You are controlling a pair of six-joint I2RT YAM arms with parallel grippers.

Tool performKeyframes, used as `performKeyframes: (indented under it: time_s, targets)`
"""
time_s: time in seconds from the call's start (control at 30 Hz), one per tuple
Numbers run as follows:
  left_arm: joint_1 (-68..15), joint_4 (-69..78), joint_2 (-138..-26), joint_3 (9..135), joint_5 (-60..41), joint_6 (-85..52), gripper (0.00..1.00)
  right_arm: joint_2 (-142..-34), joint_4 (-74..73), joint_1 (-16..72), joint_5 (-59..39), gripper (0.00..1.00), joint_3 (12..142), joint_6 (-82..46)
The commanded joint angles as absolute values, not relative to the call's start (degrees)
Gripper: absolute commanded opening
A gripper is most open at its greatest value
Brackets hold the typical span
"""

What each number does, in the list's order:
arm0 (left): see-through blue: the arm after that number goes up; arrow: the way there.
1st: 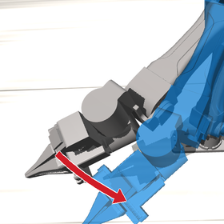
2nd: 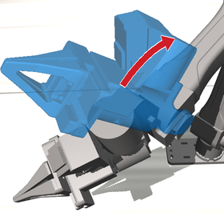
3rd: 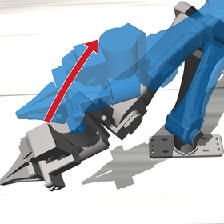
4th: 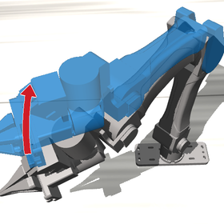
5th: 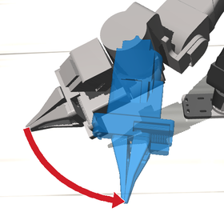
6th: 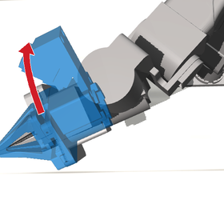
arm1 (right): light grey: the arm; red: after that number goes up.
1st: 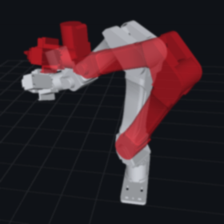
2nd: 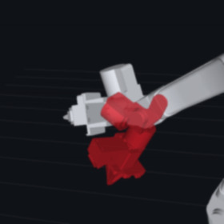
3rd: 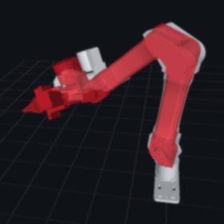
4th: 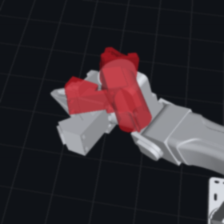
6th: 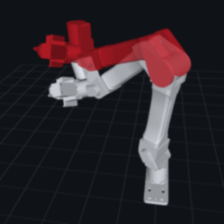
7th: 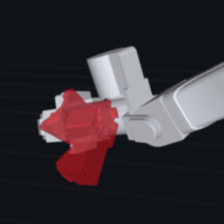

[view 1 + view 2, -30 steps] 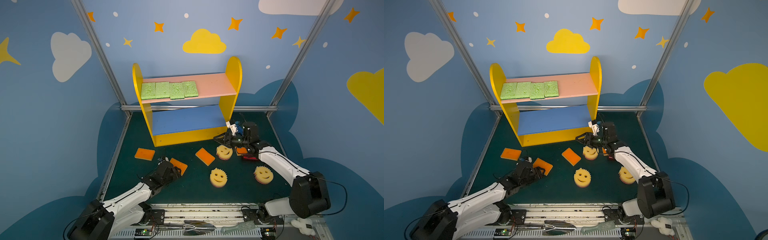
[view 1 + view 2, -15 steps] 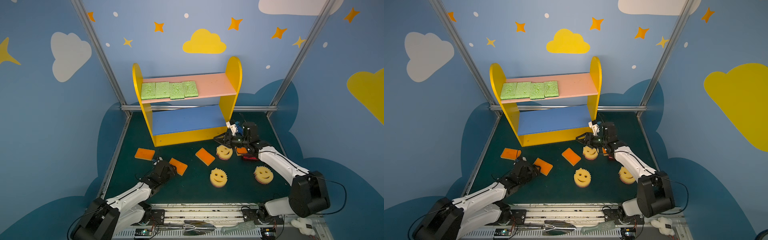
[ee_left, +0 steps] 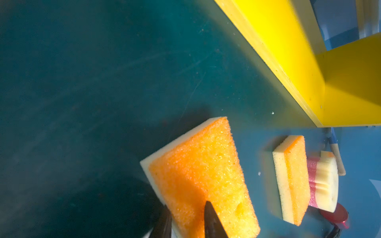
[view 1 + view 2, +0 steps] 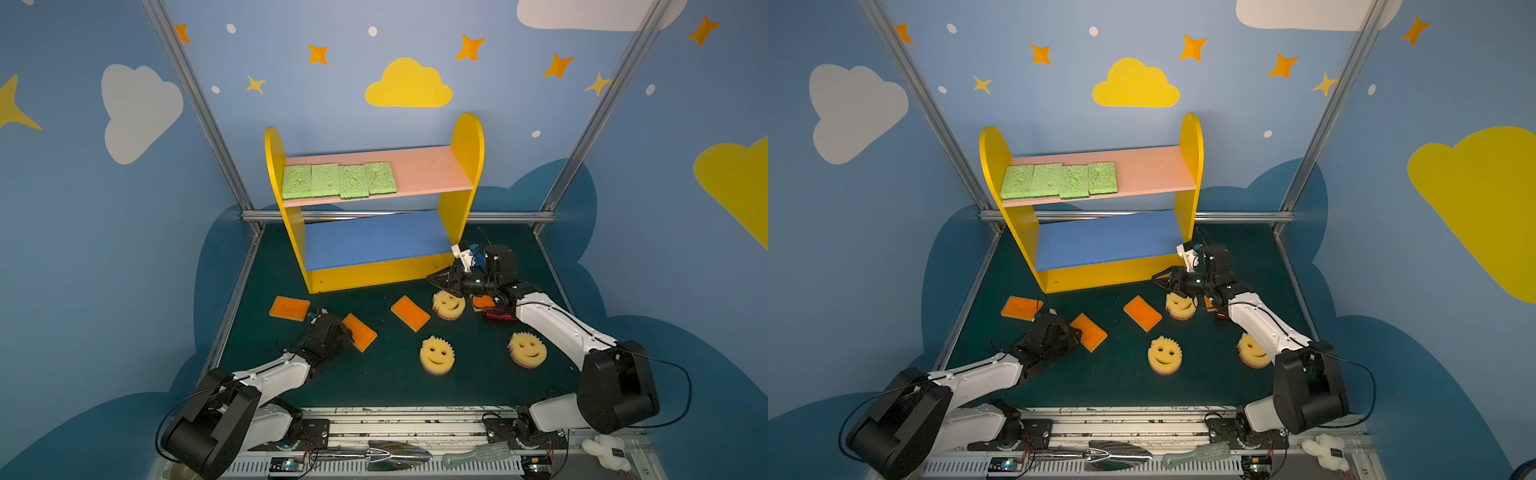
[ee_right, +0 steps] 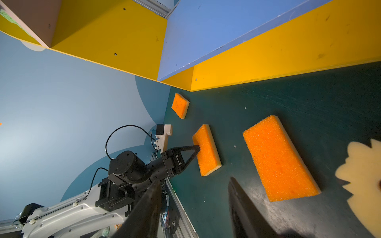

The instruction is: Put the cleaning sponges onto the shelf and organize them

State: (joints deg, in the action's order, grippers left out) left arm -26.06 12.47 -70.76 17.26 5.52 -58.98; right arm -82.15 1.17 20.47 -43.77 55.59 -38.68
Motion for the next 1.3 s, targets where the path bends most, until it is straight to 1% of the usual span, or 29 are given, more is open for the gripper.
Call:
performKeyframes:
  time_s: [0.0, 0.03, 0.17, 0.33, 0.5, 0.57, 0.67, 0.8, 0.83, 0.93, 1.13, 1.27]
  targets:
    - [-25.72, 9.14, -69.62, 18.38, 4.22, -56.84, 0.10, -82.88, 1.64, 20.78, -44.29, 0.56, 55.28, -37.61]
    - [-25.59, 8.68, -68.92, 18.62, 4.07, -56.57, 0.03, -82.97, 1.49, 20.91, -44.64, 0.58, 55.22, -37.57]
    - [-24.53, 9.76, -66.06, 18.63, 0.03, -55.56, 0.03, -83.40, 0.12, 22.37, -45.52, 0.65, 54.54, -37.57]
    - [-22.08, 11.77, -63.61, 19.43, -7.00, -55.66, 0.03, -84.70, -1.80, 25.05, -46.61, 0.66, 53.47, -38.32]
    - [-20.43, 12.86, -61.97, 20.59, -11.50, -57.09, 0.03, -88.63, -9.82, 28.80, -51.74, 0.62, 51.62, -42.17]
    - [-19.76, 13.65, -61.35, 20.72, -12.67, -57.97, 0.03, -90.73, -14.98, 30.65, -53.93, 0.60, 50.64, -44.41]
    - [-19.01, 13.83, -60.20, 21.04, -13.01, -58.62, 0.03, -93.40, -19.03, 33.53, -55.77, 0.59, 50.75, -45.83]
    - [-18.01, 12.97, -58.17, 21.32, -13.01, -58.79, 0.03, -95.92, -21.57, 36.86, -56.77, 0.60, 51.85, -46.41]
    - [-17.72, 12.84, -57.70, 21.31, -14.66, -58.84, 0.03, -96.50, -21.57, 37.59, -56.79, 0.60, 52.34, -46.32]
    - [-16.98, 12.72, -56.71, 21.38, -15.09, -59.10, 0.03, -98.11, -21.46, 38.99, -56.52, 0.60, 53.50, -46.35]
    - [-16.44, 14.12, -57.43, 21.88, -16.10, -59.97, 0.03, -100.94, -23.76, 40.31, -56.95, 0.56, 54.73, -47.90]
    - [-16.12, 15.27, -58.00, 21.99, -16.71, -60.53, 0.03, -101.94, -23.39, 40.56, -56.56, 0.55, 55.33, -47.90]
